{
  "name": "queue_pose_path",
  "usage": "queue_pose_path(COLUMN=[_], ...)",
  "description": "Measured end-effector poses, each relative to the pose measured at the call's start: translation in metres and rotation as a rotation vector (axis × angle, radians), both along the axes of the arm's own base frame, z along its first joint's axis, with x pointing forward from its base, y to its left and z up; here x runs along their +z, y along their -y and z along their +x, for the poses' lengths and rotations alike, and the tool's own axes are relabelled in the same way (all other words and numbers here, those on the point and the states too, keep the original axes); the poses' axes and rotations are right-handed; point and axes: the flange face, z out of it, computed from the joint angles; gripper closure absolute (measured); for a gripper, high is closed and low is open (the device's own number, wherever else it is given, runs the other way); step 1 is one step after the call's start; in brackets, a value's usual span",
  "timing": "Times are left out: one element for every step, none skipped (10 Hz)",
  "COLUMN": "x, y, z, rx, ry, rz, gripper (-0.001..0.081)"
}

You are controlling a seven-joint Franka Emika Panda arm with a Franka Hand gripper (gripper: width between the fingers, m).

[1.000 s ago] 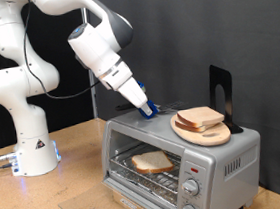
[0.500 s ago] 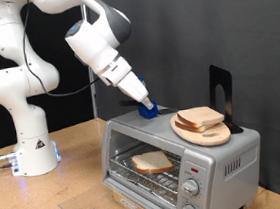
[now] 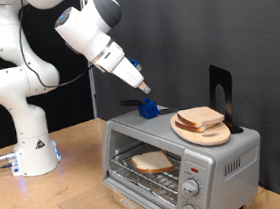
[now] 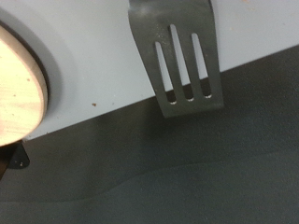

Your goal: Make a piece of toast with the oven

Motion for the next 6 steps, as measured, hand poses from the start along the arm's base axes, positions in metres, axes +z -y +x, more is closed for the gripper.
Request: queue_pose_path(x=[0.0, 0.002, 0.005, 0.008, 0.01, 0.011], y=[0.002, 0.011, 0.027, 0.044, 0.062, 0.08], z=[-0.001, -0.002, -0.004, -0.008, -0.011, -0.013], rx=[0.016, 0.046, 0.075, 0.094, 0.105, 0.117], ry=[0.007, 0.007, -0.003, -0.018, -0.031, -0.04], rz=[0.011, 0.044, 0.099, 0.155, 0.195, 0.21], gripper=[0.0003, 0.0003, 0.0003, 0.0003, 0.0003, 0.0003])
